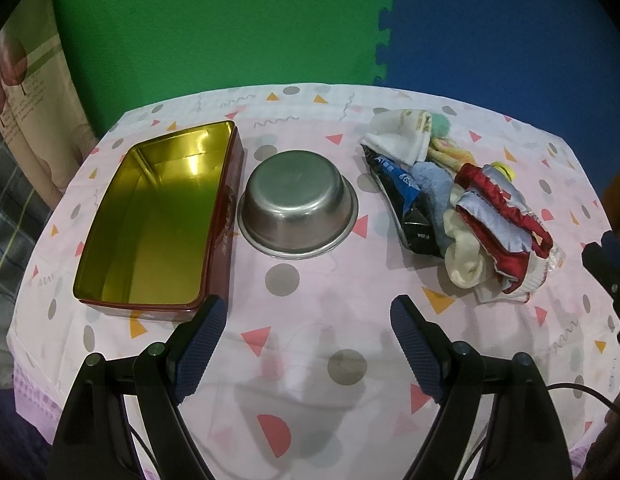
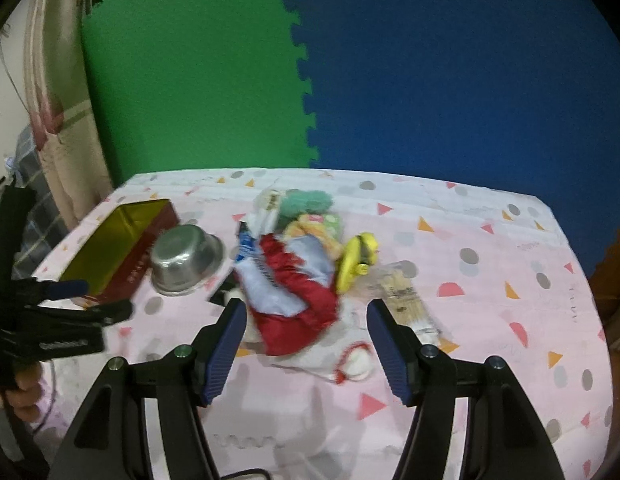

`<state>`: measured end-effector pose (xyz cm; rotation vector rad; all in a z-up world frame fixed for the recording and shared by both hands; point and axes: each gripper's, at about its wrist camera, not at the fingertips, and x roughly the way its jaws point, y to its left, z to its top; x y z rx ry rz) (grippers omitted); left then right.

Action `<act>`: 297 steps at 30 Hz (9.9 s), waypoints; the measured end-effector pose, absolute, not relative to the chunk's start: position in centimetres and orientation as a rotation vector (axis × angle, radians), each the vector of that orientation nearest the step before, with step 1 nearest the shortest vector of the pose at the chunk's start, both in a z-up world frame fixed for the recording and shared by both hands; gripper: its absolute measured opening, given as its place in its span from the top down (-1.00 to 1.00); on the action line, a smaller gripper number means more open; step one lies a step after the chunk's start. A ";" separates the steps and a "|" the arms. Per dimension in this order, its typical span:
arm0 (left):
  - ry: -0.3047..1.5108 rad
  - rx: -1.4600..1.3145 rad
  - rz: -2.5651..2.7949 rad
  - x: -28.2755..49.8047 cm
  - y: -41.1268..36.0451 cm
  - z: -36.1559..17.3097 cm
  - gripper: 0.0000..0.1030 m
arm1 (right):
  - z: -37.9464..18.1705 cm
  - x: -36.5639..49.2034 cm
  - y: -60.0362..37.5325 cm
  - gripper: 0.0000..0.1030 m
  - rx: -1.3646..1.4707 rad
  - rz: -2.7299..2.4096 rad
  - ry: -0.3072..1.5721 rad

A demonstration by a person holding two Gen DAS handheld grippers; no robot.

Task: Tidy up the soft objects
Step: 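Reach the right tool to the cotton swab bag and grasp it, then grasp the red-and-white cloth with the left tool while the right tool holds the swab bag, then carry the red-and-white cloth into the gold tin and release it, then carry the cotton swab bag into the gold tin and release it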

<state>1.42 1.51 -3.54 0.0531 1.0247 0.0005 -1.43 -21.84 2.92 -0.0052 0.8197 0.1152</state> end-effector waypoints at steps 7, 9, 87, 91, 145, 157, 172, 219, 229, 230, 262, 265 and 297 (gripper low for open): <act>1.045 0.068 0.000 2.2 1.4 -4.5 -0.59 | -0.3 0.7 -25.4 -0.25 -0.047 0.038 0.889; 1.048 0.078 -0.004 2.4 1.2 -4.7 -0.59 | -1.5 1.6 -26.2 -0.25 -0.057 0.025 0.914; 1.070 0.109 -0.541 7.7 -11.4 -3.3 0.70 | -7.9 2.9 -33.0 0.35 0.066 -0.071 0.951; 1.064 0.091 -0.546 7.5 -10.3 -2.1 0.70 | -7.9 2.8 -33.0 0.35 0.067 -0.071 0.951; 1.075 0.057 -0.451 8.4 -4.6 -0.8 0.84 | -8.0 2.9 -33.0 0.35 0.068 -0.072 0.952; 1.037 0.036 -0.248 10.5 3.4 0.8 0.84 | -8.0 2.9 -33.0 0.35 0.067 -0.072 0.953; 1.074 0.038 0.006 14.2 14.1 -2.9 0.83 | -8.0 2.9 -33.1 0.35 0.065 -0.073 0.954; 0.967 -0.014 0.185 8.7 19.9 -3.0 -0.50 | -6.6 1.8 -31.3 0.46 -0.008 -0.159 0.939; 0.922 -0.049 0.244 5.8 19.8 -3.6 -0.54 | -2.6 1.5 -30.0 0.47 0.021 -0.155 0.886; 0.917 -0.050 0.252 5.7 20.0 -3.7 -0.54 | -2.1 1.6 -29.5 0.47 0.026 -0.140 0.881; 0.893 -0.201 0.526 3.0 30.9 -3.9 -0.59 | -2.3 7.9 9.5 0.47 -0.207 0.598 0.978; 0.896 -0.201 0.526 2.9 31.0 -4.0 -0.59 | -3.6 8.9 11.5 0.47 -0.231 0.603 1.004; 0.895 -0.163 0.450 3.6 28.8 -4.2 -0.61 | -3.5 9.5 10.4 0.06 -0.154 0.567 1.014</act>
